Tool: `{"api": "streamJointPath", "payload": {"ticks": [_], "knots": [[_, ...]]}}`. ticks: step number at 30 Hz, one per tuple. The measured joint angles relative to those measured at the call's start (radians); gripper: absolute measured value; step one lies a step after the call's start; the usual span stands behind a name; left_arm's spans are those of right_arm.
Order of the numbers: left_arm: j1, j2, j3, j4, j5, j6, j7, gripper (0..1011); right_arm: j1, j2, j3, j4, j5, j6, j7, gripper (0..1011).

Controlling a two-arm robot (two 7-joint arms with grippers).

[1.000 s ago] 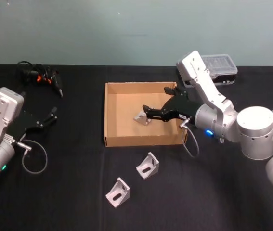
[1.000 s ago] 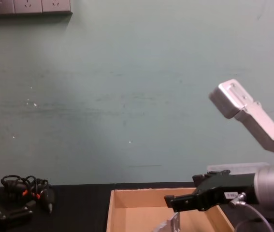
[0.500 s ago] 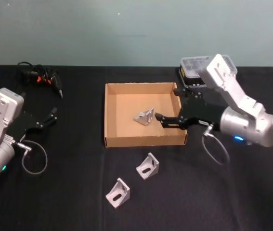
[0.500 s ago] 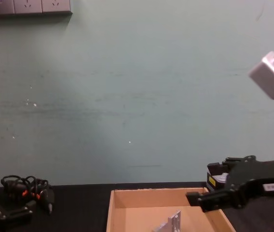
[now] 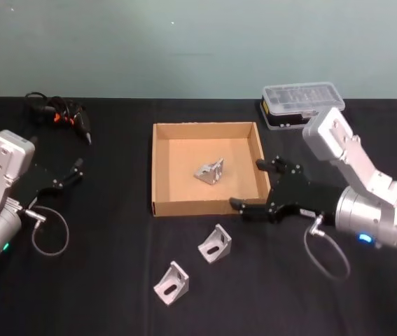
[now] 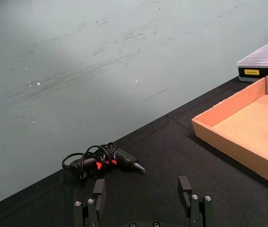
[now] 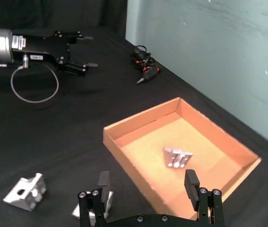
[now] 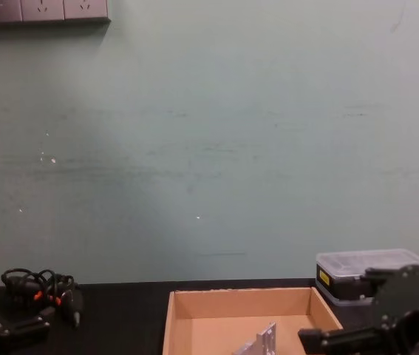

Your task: Use one hand to pick up the angle iron from the table and place it into the box.

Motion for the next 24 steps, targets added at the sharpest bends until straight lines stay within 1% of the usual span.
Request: {"api": "streamJointPath", "payload": {"ticks": [2,3,4,5,6,7,9,10,11,13,15,16,22,24], "knots": [[0.0,0.0,0.0,0.0,0.0,0.0,0.0,1000,-0.046,-0.01,0.01,-0.043,0.014,0.042,-0.051,1000],[0.0,0.0,0.0,0.0,0.0,0.0,0.0,1000,-0.046,-0.01,0.01,-0.043,0.014,0.042,-0.051,1000],[0.0,0.0,0.0,0.0,0.0,0.0,0.0,1000,-0.066,-0.016,0.015,-0.063,0.019,0.064,-0.075,1000],[0.0,0.0,0.0,0.0,0.0,0.0,0.0,1000,-0.066,-0.016,0.015,-0.063,0.019,0.064,-0.075,1000],[0.0,0.0,0.0,0.0,0.0,0.0,0.0,1000,-0.087,-0.024,0.019,-0.084,0.025,0.096,-0.1,1000],[0.0,0.0,0.0,0.0,0.0,0.0,0.0,1000,-0.096,-0.028,0.021,-0.093,0.027,0.109,-0.111,1000],[0.0,0.0,0.0,0.0,0.0,0.0,0.0,1000,-0.126,-0.041,0.027,-0.126,0.037,0.163,-0.145,1000],[0.0,0.0,0.0,0.0,0.0,0.0,0.0,1000,-0.126,-0.041,0.027,-0.126,0.037,0.163,-0.145,1000],[0.0,0.0,0.0,0.0,0.0,0.0,0.0,1000,-0.138,-0.049,0.03,-0.139,0.044,0.187,-0.157,1000],[0.0,0.0,0.0,0.0,0.0,0.0,0.0,1000,-0.147,-0.055,0.032,-0.149,0.049,0.208,-0.166,1000],[0.0,0.0,0.0,0.0,0.0,0.0,0.0,1000,-0.163,-0.067,0.035,-0.161,0.057,0.242,-0.182,1000],[0.0,0.0,0.0,0.0,0.0,0.0,0.0,1000,-0.163,-0.067,0.035,-0.161,0.057,0.242,-0.182,1000],[0.0,0.0,0.0,0.0,0.0,0.0,0.0,1000,-0.174,-0.088,0.036,-0.165,0.069,0.304,-0.201,1000],[0.0,0.0,0.0,0.0,0.0,0.0,0.0,1000,-0.173,-0.092,0.036,-0.163,0.07,0.313,-0.204,1000]]}}
